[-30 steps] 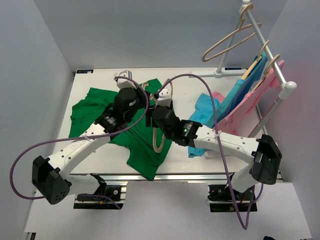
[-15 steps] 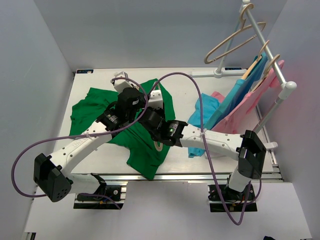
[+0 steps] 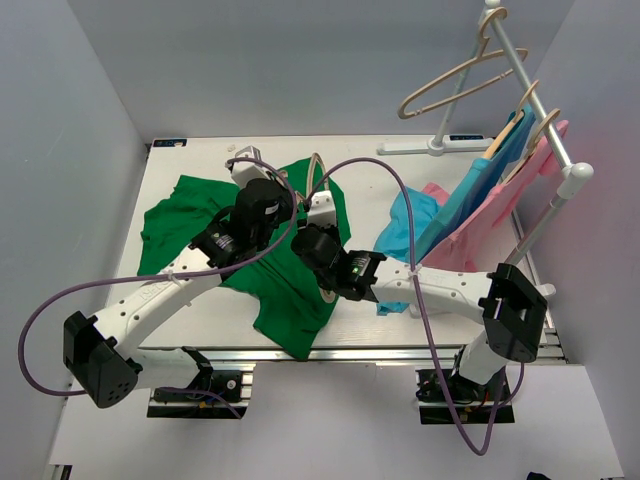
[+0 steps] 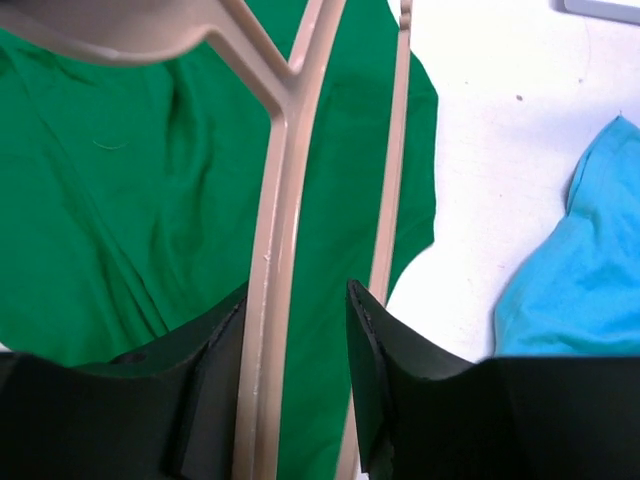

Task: Place the t-shirt on the hanger
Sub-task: Pick up the hanger from the clothesline.

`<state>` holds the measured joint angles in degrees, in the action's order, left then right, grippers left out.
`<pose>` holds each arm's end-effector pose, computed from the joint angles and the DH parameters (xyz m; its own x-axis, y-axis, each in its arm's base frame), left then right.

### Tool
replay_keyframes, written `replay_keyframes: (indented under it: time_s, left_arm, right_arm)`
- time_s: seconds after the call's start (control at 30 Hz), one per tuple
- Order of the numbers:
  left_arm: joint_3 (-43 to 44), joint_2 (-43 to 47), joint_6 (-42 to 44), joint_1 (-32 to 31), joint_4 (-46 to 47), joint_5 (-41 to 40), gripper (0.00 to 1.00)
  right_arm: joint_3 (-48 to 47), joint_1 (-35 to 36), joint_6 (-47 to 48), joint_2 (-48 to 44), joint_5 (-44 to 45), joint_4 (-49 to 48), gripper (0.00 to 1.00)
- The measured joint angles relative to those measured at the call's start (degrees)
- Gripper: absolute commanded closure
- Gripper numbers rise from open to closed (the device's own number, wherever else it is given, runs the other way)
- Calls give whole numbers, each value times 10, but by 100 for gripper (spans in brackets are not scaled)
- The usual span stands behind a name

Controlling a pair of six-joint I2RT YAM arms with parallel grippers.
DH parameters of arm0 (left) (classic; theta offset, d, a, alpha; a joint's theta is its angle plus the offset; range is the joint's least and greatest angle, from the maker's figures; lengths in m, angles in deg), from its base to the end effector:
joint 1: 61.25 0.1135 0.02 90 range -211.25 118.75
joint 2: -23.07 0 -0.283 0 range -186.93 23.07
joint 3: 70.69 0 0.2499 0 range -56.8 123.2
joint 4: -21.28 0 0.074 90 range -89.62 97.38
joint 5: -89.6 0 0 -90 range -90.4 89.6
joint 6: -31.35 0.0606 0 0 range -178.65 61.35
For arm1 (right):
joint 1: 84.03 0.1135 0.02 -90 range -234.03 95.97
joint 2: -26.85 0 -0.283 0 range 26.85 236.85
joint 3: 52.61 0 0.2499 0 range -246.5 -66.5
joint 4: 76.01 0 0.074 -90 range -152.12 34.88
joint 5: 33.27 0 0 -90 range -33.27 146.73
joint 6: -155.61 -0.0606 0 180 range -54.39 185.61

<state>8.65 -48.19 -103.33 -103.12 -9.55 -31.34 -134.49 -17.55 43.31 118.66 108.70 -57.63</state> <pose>0.2387 -0.1721 0.3679 -0.3590 -0.4881 -0.7955 -0.0465 0.8607 -0.5071 0.1927 0.3231 0.3005 -0.2844 -0.0677 -0.9563 -0.1948 0.9808 -0.0115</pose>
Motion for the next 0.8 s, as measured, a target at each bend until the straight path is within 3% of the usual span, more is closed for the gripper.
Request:
replay_keyframes:
  time_s: [0.03,0.17,0.27,0.3,0.33,0.5,0.63,0.8]
  left_arm:
    - [1,0,0,0,0,2,100]
    - [4,0,-3,0,1,13,100]
    - [9,0,-4,0,0,16,99]
    - [10,0,-4,0,0,16,86]
    - [10,0,-4,0,0,17,80]
    - [9,1,6,2,-2,26,4]
    - [8,17,25,4,-3,42,2]
    - [-23,84,50,0,-7,89,2]
  right_arm:
    - [2,0,6,-2,-1,-8,62]
    - [3,0,33,-2,3,-35,100]
    - [2,0,43,-2,7,-37,100]
    - [2,1,46,-2,11,-37,100]
    - [2,1,48,-2,13,-37,100]
    - [3,0,42,-6,14,-40,100]
    - [12,-13,48,-43,-1,-28,100]
    - [61,-38,48,-134,-83,-14,100]
